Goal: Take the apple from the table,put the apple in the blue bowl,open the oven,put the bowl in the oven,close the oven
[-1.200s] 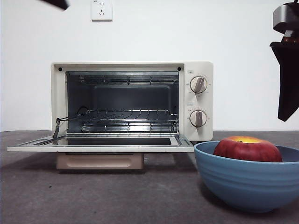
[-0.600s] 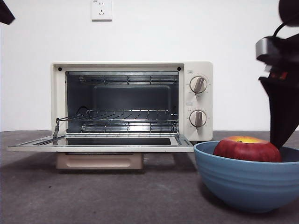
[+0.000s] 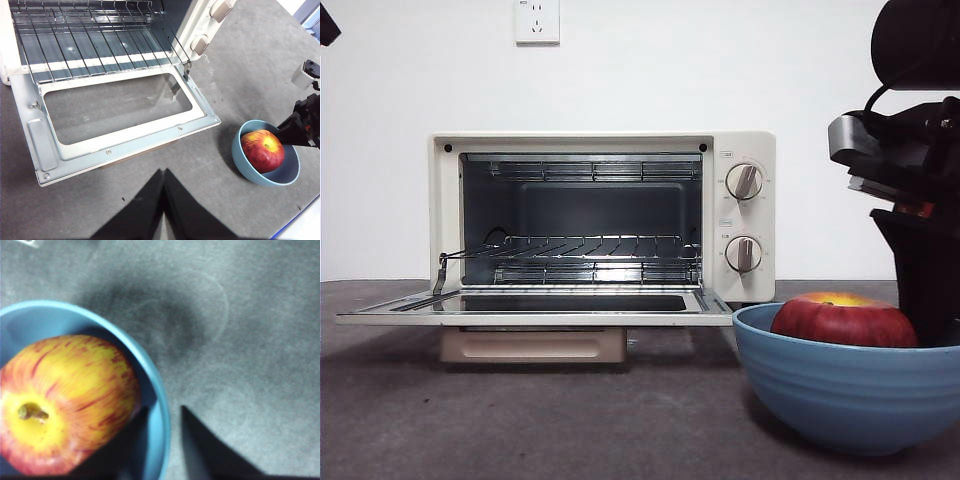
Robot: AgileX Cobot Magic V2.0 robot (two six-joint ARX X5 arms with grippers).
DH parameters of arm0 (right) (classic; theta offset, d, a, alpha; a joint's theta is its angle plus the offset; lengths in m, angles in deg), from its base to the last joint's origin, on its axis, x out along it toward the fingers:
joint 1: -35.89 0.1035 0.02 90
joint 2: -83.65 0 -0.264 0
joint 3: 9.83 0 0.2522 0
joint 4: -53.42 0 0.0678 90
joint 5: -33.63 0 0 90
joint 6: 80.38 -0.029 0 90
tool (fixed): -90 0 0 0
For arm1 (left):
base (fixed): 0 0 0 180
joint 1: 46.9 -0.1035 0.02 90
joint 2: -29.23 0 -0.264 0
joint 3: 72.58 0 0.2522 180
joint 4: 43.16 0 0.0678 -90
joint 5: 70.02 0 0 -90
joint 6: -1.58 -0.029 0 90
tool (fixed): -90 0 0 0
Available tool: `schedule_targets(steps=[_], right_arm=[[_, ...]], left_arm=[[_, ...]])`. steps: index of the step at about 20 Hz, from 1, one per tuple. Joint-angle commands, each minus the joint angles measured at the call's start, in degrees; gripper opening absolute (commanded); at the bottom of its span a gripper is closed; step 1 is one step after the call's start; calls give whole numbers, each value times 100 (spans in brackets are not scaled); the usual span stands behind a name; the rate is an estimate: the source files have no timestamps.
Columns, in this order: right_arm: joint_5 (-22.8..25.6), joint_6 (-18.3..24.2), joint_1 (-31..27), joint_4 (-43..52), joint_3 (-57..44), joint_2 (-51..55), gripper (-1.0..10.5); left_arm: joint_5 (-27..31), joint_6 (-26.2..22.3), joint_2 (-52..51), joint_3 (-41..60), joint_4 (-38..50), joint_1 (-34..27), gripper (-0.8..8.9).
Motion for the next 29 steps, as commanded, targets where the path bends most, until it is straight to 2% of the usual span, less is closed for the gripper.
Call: schedule_targets(steps=[1, 3, 6, 14, 21, 24, 29], right_arm=[[2, -129, 59, 31, 20, -81, 3], [-63, -227, 70, 31, 22, -76, 3], [-431, -459, 98, 31, 90, 17, 2], [-444, -1342, 885, -48, 1488, -35, 3], [-146, -1735, 1023, -37, 3220, -1770, 3], [-68, -2074, 1045, -20, 3915, -2347, 3], [525, -2822, 1043, -13, 4686, -2892, 3]], left_arm=[[-7, 15, 24, -31, 33, 9, 7], [-7, 15, 24, -31, 35, 9, 7], [-7, 13, 31, -31, 74, 9, 7], [-4, -9, 35, -31, 90, 9, 7], [-7, -9, 35, -31, 164, 11, 7], [-7, -11, 35, -31, 160, 11, 7], [-7, -26, 35, -31, 162, 11, 7]])
